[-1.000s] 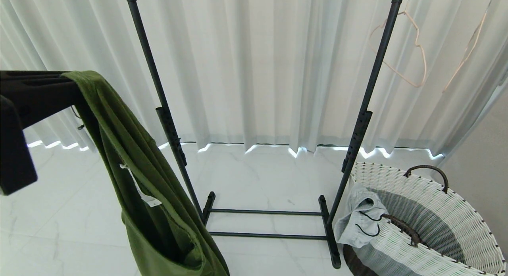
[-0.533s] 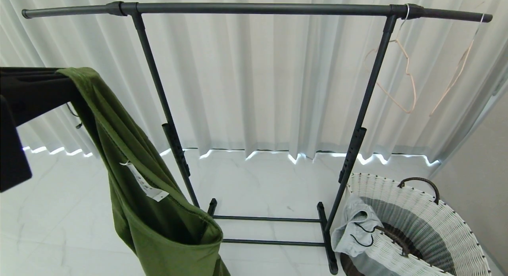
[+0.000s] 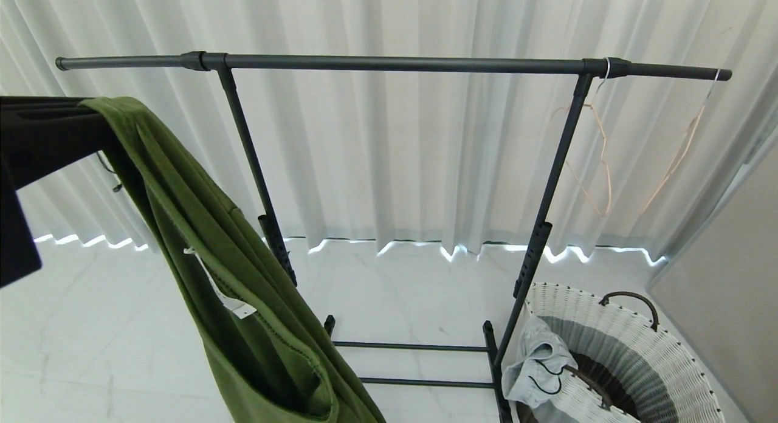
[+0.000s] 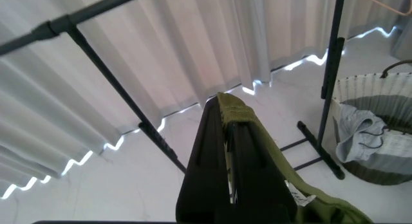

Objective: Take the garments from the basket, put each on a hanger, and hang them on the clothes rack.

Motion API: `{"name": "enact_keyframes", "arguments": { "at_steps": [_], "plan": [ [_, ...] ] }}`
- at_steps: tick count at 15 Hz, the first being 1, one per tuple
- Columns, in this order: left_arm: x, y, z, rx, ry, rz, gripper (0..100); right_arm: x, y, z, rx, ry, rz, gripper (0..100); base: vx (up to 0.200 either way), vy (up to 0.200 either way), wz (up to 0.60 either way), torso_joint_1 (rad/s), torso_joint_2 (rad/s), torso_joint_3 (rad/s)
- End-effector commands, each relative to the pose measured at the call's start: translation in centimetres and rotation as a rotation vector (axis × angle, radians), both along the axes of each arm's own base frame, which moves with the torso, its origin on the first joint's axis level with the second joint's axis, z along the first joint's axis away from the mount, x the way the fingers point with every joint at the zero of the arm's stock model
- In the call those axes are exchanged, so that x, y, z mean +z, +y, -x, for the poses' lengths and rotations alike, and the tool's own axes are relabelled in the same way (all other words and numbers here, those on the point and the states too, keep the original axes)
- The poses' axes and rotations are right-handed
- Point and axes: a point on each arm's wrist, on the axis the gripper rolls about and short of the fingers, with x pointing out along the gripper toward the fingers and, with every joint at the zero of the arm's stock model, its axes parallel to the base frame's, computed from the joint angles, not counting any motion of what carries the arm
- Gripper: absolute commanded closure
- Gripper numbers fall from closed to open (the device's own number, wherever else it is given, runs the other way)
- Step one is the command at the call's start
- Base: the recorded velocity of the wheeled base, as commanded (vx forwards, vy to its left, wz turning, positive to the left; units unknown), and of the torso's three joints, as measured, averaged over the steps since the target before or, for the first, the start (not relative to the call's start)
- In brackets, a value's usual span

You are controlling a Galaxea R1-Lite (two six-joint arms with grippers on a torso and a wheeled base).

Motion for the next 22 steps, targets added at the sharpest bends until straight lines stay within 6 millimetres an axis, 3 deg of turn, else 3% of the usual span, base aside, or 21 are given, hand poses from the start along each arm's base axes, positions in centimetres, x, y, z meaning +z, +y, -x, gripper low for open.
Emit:
{"name": "enact_keyframes", "arguments": {
  "at_steps": [1, 11, 20, 22],
  "plan": [
    [0.1, 0.1, 0.1, 0.000, -0.003, 0.001, 100, -0.1, 0.0, -0.1, 0.000, 0.005, 0.002, 0, 0.000, 0.000, 0.00, 0.246, -0.53, -0.295],
    [-0.7, 0.7, 0.3, -0.003, -0.008, -0.045, 100, -0.6, 0.1, -0.2, 0.002, 0.000, 0.006, 0, 0.000, 0.000, 0.00, 0.058, -0.12, -0.066],
    [-1.0, 0.6, 0.3, -0.003, -0.002, -0.056, 100, -0.8, 0.0, -0.1, 0.003, 0.003, 0.007, 0, 0.000, -0.200, 0.00, 0.002, 0.00, 0.000],
    [-1.1, 0.6, 0.3, -0.003, 0.000, -0.058, 100, -1.0, 0.1, -0.2, 0.003, 0.010, 0.008, 0, 0.000, 0.000, 0.00, 0.000, 0.00, 0.000]
  ]
}}
